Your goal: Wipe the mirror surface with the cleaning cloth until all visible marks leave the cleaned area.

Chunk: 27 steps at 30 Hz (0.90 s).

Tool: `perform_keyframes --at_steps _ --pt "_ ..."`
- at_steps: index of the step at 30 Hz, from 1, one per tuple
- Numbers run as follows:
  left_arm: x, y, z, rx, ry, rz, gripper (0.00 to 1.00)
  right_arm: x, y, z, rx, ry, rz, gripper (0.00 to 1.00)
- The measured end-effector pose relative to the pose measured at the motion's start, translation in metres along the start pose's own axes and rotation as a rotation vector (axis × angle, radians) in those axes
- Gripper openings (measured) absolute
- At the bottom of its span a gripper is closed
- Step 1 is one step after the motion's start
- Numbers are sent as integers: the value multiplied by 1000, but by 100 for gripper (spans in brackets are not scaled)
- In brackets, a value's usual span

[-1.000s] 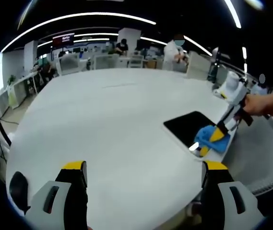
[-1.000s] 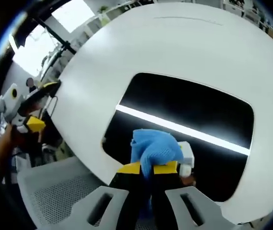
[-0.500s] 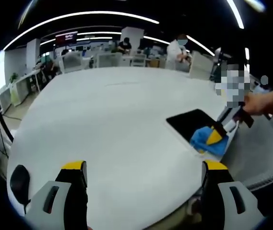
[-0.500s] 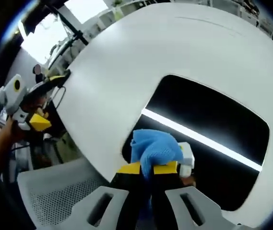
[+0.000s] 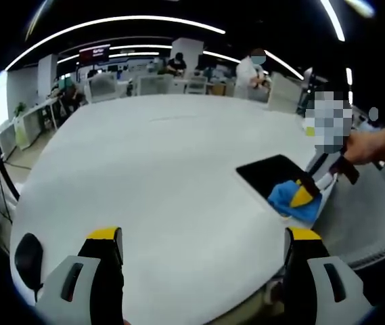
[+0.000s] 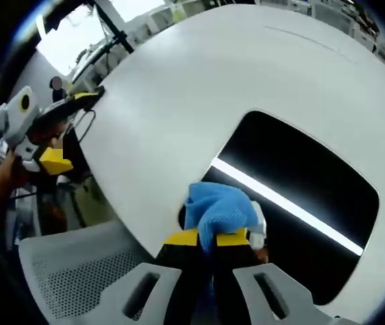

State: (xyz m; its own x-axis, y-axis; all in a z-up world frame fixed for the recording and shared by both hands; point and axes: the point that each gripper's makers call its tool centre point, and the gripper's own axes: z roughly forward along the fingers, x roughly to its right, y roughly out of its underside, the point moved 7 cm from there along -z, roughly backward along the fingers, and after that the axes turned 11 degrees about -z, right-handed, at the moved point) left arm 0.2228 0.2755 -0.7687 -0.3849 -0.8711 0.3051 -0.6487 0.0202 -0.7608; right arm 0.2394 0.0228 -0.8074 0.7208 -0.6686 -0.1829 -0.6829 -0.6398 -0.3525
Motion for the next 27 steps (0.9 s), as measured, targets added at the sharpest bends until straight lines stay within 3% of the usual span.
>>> perform_keyframes --at_steps 16,27 --pt "-2 1 -2 -6 -10 -6 99 6 -6 1 -4 -34 26 1" --pt "-2 7 -4 -11 -17 -15 99 24 -24 5 30 -35 41 1"
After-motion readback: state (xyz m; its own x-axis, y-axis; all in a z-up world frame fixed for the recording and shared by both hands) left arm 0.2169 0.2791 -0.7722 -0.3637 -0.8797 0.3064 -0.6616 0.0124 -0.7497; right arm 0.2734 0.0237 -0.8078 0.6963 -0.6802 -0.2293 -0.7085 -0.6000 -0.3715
